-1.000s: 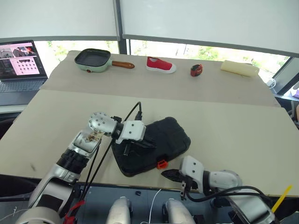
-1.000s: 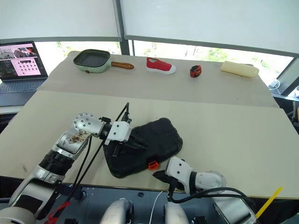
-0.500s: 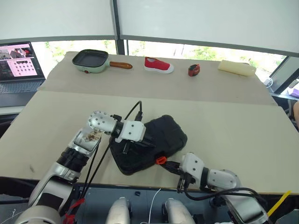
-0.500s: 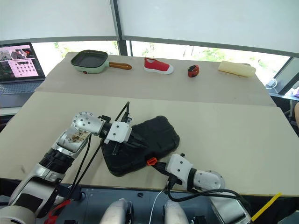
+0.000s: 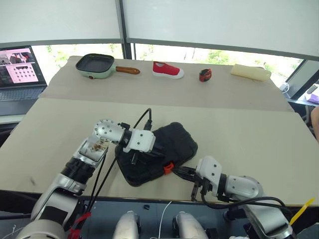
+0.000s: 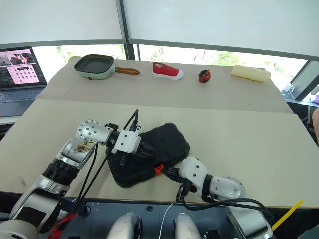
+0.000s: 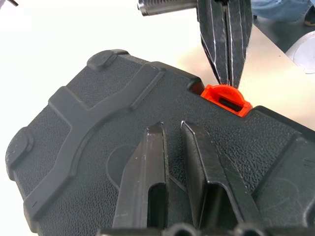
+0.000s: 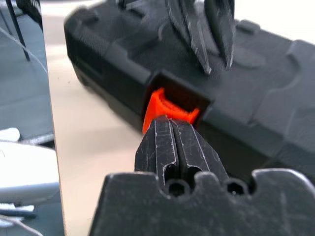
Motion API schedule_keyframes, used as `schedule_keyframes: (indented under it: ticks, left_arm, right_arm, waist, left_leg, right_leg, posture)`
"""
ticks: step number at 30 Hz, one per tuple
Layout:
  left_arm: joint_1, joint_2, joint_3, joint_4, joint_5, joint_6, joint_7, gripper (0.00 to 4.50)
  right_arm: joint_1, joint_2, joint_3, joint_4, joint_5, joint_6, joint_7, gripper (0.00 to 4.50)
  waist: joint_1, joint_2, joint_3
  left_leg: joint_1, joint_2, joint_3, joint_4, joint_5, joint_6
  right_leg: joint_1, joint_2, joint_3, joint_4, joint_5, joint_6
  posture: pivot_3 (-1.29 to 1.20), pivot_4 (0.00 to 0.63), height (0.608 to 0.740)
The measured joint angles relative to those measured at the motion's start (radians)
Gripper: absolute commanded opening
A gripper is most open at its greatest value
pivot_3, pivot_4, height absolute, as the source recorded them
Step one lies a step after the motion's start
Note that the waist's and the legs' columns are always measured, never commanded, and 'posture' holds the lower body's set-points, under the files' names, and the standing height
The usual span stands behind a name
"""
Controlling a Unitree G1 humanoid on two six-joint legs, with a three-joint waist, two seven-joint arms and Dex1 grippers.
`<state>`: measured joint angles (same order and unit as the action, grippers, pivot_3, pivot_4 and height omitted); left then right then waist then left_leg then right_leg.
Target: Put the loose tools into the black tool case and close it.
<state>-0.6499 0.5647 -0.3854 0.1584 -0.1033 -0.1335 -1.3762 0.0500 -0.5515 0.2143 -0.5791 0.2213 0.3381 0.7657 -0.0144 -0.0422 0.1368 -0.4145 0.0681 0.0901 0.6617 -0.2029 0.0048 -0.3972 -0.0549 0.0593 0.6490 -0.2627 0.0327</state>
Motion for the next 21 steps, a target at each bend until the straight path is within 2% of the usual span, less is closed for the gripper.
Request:
schedule_keyframes:
  ticks: [2, 3, 5, 6, 8, 10, 11, 14, 17, 21]
  left_arm:
    - [0.002, -0.004, -0.001, 0.001, 0.001, 0.003, 0.006, 0.64]
    - [0.002, -0.004, 0.0, -0.001, -0.002, 0.016, 0.006, 0.86]
    - [0.007, 0.008, 0.018, -0.004, -0.025, 0.075, 0.004, 1.26]
    - [0.01, 0.028, 0.039, -0.014, -0.052, 0.13, 0.002, 1.75]
    - [0.028, 0.085, 0.082, -0.034, -0.096, 0.229, -0.016, 2.44]
    - [0.058, 0.17, 0.141, -0.06, -0.138, 0.323, -0.032, 3.09]
    - [0.079, 0.207, 0.169, -0.08, -0.16, 0.364, -0.04, 3.54]
    - [0.175, 0.341, 0.269, -0.142, -0.24, 0.501, -0.067, 4.42]
    - [0.321, 0.5, 0.454, -0.223, -0.347, 0.663, -0.091, 4.5]
    - [0.528, 0.59, 0.71, -0.329, -0.432, 0.777, -0.102, 4.5]
  right_arm:
    - [-0.016, -0.007, 0.0, -0.018, 0.008, 0.011, 0.008, 0.0]
    - [-0.021, -0.031, -0.005, -0.027, 0.026, 0.024, 0.024, 0.0]
    - [-0.018, -0.092, -0.044, -0.044, 0.065, 0.055, 0.06, 0.58]
    - [-0.014, -0.121, -0.076, -0.049, 0.099, 0.077, 0.084, 0.82]
    - [0.006, -0.2, -0.154, -0.06, 0.167, 0.116, 0.136, 1.48]
    - [0.016, -0.279, -0.257, -0.06, 0.249, 0.165, 0.197, 2.1]
    - [0.015, -0.303, -0.297, -0.06, 0.296, 0.188, 0.224, 2.56]
    - [0.028, -0.399, -0.447, -0.039, 0.439, 0.268, 0.317, 3.42]
    - [0.035, -0.495, -0.595, 0.037, 0.557, 0.349, 0.42, 4.49]
    - [0.007, -0.549, -0.69, 0.148, 0.61, 0.391, 0.483, 4.49]
  waist:
    - [0.002, 0.001, -0.001]
    - [0.002, 0.002, -0.002]
    - [0.002, 0.002, -0.002]
    - [0.002, 0.001, -0.002]
    - [-0.004, 0.002, -0.002]
    - [-0.012, 0.002, -0.001]
    - [-0.013, 0.003, -0.001]
    - [-0.012, 0.004, 0.002]
    - [-0.007, 0.001, 0.009]
    - [0.003, 0.0, 0.012]
  left_leg:
    - [0.0, 0.0, 0.0, 0.0, 0.0, 0.0]
    - [0.0, -0.001, 0.0, 0.0, 0.0, 0.0]
    - [0.0, -0.001, 0.0, 0.0, 0.0, 0.0]
    - [0.0, 0.0, 0.0, 0.0, 0.0, 0.0]
    - [0.0, 0.0, 0.0, -0.001, 0.0, 0.0]
    - [0.0, 0.001, 0.0, -0.003, 0.0, 0.0]
    - [0.0, 0.001, 0.0, -0.003, 0.0, 0.0]
    - [-0.002, 0.001, -0.002, -0.005, 0.0, 0.0]
    - [-0.003, 0.001, -0.002, -0.006, 0.0, 0.0]
    - [-0.003, 0.0, -0.002, -0.007, -0.001, 0.0]
  right_leg:
    - [0.001, 0.0, 0.0, 0.0, 0.0, 0.0]
    - [0.001, -0.001, 0.0, -0.001, 0.0, 0.0]
    - [0.001, -0.001, 0.0, -0.001, 0.0, 0.0]
    - [0.001, -0.001, 0.0, -0.001, 0.0, 0.0]
    - [0.0, -0.001, 0.0, -0.001, 0.0, 0.0]
    - [-0.002, 0.0, 0.001, -0.001, -0.001, -0.001]
    - [-0.003, 0.001, 0.001, 0.0, -0.001, -0.002]
    - [-0.005, 0.0, 0.001, 0.0, -0.002, -0.002]
    - [-0.007, -0.002, 0.001, -0.001, -0.002, -0.002]
    - [-0.008, -0.006, 0.001, -0.003, -0.003, -0.001]
  posture:
    - [0.0, 0.15, 0.74]
    - [0.0, 0.15, 0.74]
    - [0.0, 0.15, 0.74]
    - [0.0, 0.15, 0.74]
    - [0.0, 0.15, 0.74]
    - [0.0, 0.15, 0.74]
    - [0.0, 0.15, 0.74]
    - [0.0, 0.15, 0.74]
    - [0.0, 0.15, 0.74]
    - [0.0, 0.15, 0.74]
